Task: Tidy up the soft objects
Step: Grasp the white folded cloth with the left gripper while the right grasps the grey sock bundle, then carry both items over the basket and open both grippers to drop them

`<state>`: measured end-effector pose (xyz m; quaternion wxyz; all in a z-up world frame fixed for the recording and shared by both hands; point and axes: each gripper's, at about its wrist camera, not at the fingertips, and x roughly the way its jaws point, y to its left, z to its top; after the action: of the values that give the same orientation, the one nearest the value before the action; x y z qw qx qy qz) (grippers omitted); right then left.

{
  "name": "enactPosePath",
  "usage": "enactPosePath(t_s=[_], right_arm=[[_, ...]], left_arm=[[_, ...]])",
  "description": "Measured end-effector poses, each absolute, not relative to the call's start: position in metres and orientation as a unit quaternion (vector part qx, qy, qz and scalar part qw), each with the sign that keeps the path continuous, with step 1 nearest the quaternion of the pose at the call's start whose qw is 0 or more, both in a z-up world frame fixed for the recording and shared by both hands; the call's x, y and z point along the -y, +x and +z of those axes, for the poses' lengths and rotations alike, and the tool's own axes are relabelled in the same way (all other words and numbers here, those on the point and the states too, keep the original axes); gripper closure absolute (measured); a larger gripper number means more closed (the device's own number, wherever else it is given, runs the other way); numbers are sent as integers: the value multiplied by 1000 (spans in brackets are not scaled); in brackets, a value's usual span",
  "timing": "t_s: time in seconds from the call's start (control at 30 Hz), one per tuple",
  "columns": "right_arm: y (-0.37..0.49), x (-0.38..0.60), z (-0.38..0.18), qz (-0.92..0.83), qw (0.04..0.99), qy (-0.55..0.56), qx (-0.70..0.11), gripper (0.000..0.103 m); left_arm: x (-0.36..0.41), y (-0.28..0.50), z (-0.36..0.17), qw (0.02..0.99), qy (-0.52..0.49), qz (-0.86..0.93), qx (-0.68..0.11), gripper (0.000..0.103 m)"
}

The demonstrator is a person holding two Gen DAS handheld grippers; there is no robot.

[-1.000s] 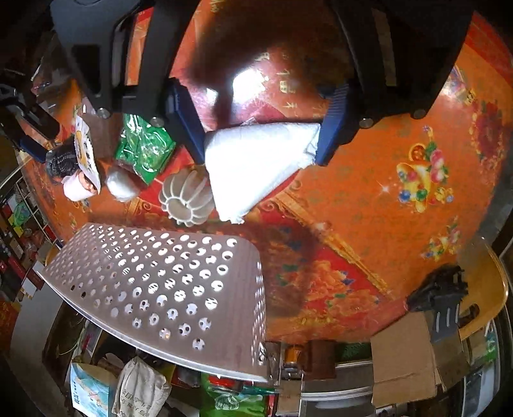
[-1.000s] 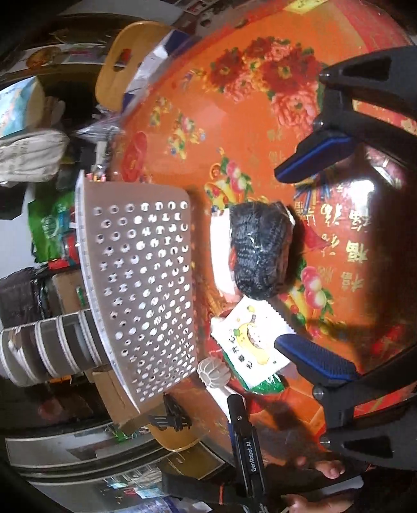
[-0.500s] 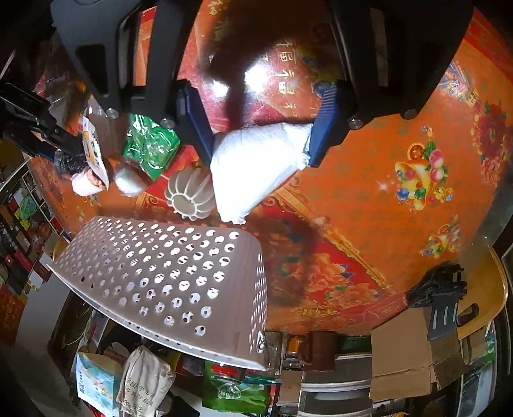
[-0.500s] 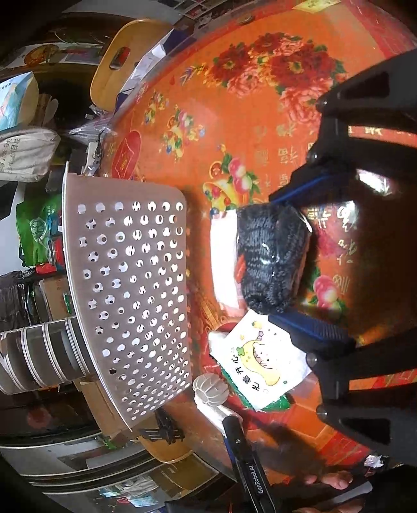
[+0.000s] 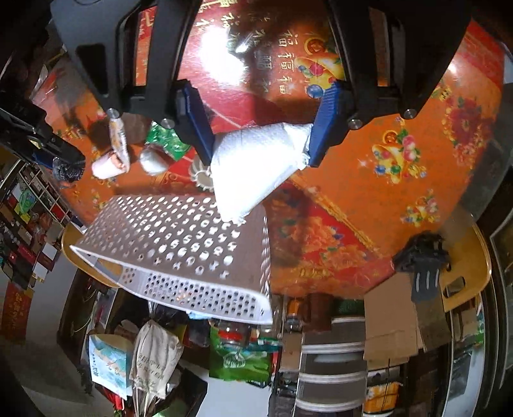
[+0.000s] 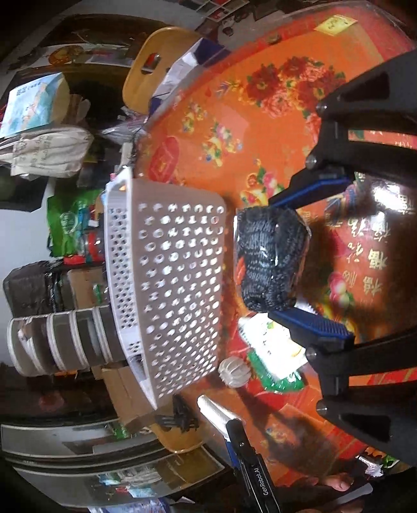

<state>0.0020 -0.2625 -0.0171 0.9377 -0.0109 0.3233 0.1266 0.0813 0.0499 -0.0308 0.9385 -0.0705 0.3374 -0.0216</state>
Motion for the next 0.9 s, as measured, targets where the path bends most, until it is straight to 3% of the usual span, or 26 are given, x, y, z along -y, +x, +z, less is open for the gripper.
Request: enactPosePath(t_s=[0.57, 0.9], right_arm=[[4, 255, 51, 157, 949, -30, -271, 42], [35, 252, 89, 163, 951, -44, -261, 42]], left_arm=[[-32, 70, 45, 956, -42, -34, -287, 47], [-25, 101, 94, 959, -29, -51, -278, 47]])
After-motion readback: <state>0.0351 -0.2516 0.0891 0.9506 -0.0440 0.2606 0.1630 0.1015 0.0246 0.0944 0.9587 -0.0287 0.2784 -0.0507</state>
